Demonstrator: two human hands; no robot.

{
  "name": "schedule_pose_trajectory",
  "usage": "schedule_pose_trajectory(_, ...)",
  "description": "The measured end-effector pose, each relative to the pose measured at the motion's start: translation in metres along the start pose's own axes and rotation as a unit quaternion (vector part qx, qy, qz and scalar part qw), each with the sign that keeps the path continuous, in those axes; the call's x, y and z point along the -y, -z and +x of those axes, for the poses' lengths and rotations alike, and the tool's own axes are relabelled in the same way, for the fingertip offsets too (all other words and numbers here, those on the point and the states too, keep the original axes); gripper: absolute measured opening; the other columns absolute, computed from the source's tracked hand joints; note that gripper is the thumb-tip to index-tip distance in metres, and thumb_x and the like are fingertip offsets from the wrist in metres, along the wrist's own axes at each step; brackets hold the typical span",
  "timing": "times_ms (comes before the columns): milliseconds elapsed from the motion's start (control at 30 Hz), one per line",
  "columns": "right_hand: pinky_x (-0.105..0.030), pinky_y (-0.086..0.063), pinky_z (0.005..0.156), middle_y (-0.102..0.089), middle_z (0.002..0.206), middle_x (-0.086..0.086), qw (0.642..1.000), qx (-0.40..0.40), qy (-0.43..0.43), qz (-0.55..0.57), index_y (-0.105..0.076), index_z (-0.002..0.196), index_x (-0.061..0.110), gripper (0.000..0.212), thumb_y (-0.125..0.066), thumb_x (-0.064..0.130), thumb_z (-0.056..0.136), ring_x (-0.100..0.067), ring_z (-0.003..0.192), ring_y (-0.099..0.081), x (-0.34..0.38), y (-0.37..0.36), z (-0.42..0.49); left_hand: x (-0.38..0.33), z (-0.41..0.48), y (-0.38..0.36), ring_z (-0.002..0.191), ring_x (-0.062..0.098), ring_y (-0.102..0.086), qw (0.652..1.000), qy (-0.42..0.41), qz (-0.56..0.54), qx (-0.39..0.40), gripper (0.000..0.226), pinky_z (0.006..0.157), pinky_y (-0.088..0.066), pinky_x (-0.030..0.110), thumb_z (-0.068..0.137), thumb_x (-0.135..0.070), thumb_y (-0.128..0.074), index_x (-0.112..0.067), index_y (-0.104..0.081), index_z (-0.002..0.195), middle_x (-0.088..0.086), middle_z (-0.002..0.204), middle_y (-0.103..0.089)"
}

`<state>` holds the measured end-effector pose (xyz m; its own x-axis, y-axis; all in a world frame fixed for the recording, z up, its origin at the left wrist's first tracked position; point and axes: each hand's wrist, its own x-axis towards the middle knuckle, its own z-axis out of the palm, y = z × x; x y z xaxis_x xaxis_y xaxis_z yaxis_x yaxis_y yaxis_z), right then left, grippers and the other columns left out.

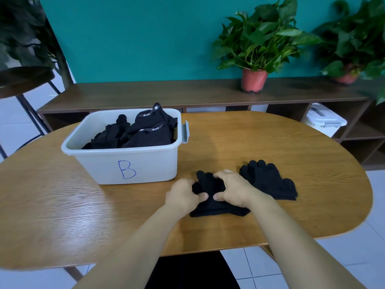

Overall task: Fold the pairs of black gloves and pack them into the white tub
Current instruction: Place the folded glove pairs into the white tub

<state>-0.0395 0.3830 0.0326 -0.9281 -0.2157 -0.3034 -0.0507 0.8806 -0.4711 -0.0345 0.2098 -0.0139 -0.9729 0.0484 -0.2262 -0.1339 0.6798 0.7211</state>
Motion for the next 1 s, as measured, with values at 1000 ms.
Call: schedule_pose_trajectory(1000, -0.044, -0.059, 0.083, -0.075, 0.094, -0.003, 0.945, -0.055, 0.046, 0.319, -0.069, 0.101, 0.018, 0.028, -0.080, 0.005, 0.079, -0.021, 0.087, -0.073, -0.002, 0.031, -0.036, -0.028, -0.032, 0.024, 0.100, 0.015, -0.068, 0.959, -0.140, -0.245, -0.028, 0.028, 0.093, -0.055, 0.046, 0.085, -0.016, -0.077, -0.025, -0.062, 0.107, -0.002, 0.106, -0.072)
